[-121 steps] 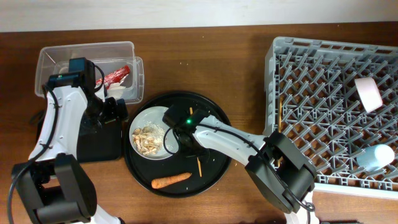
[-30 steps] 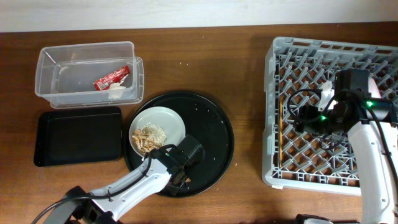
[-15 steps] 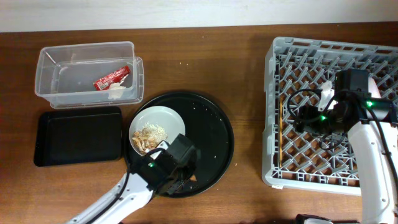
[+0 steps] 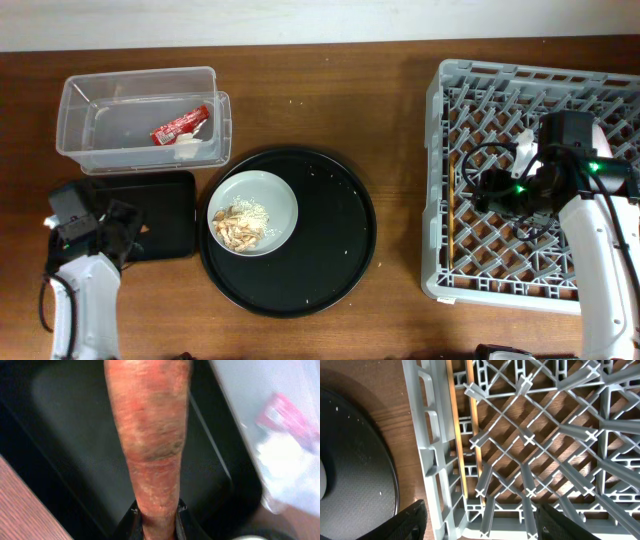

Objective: Sort waste into correct bins and load items into the dishwasher rack
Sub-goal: 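Grasp the carrot with the left gripper and drop it on the black tray, then lift the white plate with the left gripper and tip food onto the black tray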

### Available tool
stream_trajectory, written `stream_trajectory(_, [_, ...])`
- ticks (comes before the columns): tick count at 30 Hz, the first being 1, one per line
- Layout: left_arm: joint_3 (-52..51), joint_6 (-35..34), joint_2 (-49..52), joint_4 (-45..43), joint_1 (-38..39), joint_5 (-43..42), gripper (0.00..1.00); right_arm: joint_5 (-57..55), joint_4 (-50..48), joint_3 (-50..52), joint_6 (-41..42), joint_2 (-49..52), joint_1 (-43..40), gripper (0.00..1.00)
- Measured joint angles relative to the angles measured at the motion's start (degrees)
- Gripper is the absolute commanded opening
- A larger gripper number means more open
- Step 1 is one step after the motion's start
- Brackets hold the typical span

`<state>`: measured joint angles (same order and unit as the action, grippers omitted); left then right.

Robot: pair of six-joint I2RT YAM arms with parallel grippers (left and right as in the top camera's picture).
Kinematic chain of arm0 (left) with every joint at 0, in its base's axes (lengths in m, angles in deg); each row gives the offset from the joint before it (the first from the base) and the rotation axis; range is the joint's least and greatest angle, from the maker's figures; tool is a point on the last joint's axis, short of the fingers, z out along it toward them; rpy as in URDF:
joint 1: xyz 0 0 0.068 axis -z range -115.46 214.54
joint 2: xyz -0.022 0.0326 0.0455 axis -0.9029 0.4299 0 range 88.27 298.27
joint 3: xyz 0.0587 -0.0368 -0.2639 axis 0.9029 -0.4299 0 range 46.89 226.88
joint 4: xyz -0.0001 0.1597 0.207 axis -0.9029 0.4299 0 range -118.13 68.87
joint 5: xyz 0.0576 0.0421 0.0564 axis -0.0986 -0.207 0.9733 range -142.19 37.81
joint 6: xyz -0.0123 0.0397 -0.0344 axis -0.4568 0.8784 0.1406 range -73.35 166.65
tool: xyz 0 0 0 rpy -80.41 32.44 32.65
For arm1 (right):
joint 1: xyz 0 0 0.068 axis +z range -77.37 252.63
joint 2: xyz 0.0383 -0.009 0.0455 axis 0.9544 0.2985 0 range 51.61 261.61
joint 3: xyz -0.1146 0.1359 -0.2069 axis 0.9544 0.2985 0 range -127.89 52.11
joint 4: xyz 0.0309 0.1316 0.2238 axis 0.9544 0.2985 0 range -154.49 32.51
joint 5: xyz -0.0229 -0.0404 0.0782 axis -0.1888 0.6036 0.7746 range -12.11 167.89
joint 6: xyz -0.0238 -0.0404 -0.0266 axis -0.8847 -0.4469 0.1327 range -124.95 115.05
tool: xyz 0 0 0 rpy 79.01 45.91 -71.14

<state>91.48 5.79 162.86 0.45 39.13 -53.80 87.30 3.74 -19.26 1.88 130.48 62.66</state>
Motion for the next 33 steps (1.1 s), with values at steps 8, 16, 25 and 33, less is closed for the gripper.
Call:
stream_trajectory(8, [0.28,0.76,18.75,-16.90,-4.68,0.92,0.33,-0.02,-0.11,0.02,0.00,0.15,0.00,0.69])
stream_trajectory(16, [18.10,5.57,19.85,15.28,-4.31,2.21,0.99,-0.02,-0.24,0.04,0.04,0.15,0.00,0.70])
stream_trajectory(25, [31.10,17.51,19.76,19.80,37.86,1.20,0.99,-0.02,-0.50,0.09,0.02,0.15,-0.02,0.73])
stream_trajectory(33, [31.17,11.04,31.76,17.40,49.51,-1.44,0.96,-0.02,-0.52,0.09,0.00,0.15,-0.02,0.73])
